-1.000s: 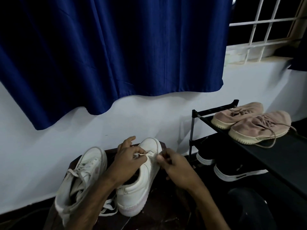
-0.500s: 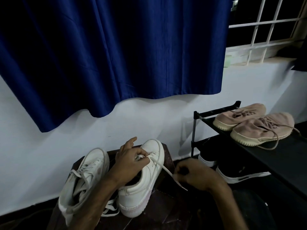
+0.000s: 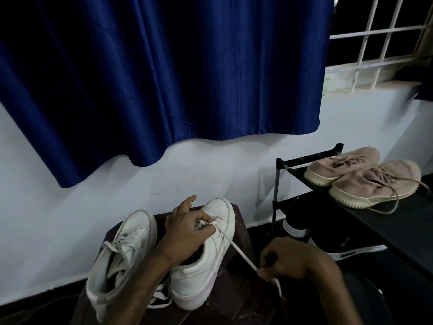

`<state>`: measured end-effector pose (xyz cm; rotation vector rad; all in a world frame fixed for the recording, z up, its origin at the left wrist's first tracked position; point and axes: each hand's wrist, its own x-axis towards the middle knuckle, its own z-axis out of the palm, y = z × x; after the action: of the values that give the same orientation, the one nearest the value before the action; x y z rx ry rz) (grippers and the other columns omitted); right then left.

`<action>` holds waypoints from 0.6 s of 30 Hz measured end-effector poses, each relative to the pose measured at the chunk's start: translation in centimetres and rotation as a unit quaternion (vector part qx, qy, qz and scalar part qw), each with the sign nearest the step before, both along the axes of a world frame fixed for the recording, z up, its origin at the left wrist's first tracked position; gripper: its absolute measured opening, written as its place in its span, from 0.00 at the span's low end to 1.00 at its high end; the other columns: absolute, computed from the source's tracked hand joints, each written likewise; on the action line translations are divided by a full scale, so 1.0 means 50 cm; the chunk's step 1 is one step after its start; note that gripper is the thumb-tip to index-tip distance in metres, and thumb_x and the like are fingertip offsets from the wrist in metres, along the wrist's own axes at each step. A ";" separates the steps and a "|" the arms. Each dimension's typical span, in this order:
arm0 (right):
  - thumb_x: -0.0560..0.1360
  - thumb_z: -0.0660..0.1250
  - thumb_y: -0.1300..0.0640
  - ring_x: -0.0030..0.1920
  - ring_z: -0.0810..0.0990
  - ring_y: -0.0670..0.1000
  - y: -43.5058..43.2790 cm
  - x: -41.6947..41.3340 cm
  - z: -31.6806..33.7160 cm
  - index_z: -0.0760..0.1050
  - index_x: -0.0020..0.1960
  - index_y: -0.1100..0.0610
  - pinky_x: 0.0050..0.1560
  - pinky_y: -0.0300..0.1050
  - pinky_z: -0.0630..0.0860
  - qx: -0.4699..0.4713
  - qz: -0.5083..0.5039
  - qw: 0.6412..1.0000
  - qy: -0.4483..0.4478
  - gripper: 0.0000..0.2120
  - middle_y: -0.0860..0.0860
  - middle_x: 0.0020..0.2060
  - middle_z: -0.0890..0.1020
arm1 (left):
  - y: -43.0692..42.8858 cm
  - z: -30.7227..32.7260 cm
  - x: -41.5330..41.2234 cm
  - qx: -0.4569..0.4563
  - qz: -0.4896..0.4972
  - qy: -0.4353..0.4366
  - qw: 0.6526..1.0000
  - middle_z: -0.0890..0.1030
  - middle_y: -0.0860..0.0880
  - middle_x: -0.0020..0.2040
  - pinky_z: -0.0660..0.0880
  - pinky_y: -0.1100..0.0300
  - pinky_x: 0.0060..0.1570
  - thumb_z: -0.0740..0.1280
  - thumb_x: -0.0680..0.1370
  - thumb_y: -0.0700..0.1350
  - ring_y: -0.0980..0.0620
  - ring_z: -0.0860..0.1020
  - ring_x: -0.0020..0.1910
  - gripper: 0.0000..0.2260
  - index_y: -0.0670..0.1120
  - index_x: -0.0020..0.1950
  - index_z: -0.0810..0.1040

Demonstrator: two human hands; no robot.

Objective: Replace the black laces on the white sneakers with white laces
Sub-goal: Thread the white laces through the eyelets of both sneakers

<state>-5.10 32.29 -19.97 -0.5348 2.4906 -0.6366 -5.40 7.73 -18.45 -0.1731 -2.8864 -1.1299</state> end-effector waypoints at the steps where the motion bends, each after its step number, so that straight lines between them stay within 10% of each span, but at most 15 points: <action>1: 0.72 0.71 0.45 0.43 0.80 0.41 -0.001 -0.003 -0.002 0.76 0.34 0.42 0.47 0.36 0.74 0.004 -0.007 1.000 0.019 0.09 0.40 0.36 0.80 | -0.001 0.001 0.000 -0.001 0.002 0.000 1.000 0.60 0.58 0.76 0.52 0.45 0.74 0.57 0.56 0.64 0.56 0.58 0.73 0.20 0.60 0.41 0.79; 10: 0.74 0.70 0.51 0.33 0.75 0.43 -0.177 -0.019 -0.019 0.75 0.38 0.52 0.36 0.38 0.72 -0.283 -0.164 0.904 0.275 0.08 0.46 0.33 0.79 | -0.001 -0.006 0.005 -0.001 0.012 0.009 1.000 0.60 0.58 0.75 0.52 0.45 0.74 0.56 0.56 0.67 0.57 0.59 0.73 0.20 0.61 0.39 0.77; 18: 0.71 0.72 0.44 0.45 0.81 0.44 -0.042 -0.002 0.015 0.76 0.35 0.44 0.49 0.41 0.76 -0.022 -0.041 0.997 0.063 0.09 0.42 0.39 0.80 | 0.001 0.001 0.001 -0.022 0.016 -0.001 1.000 0.59 0.58 0.76 0.51 0.47 0.74 0.55 0.55 0.65 0.57 0.59 0.73 0.23 0.59 0.43 0.79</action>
<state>-5.22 30.21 -19.22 -0.5066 2.6336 -0.7115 -5.35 7.78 -18.42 -0.1283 -2.9062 -1.0631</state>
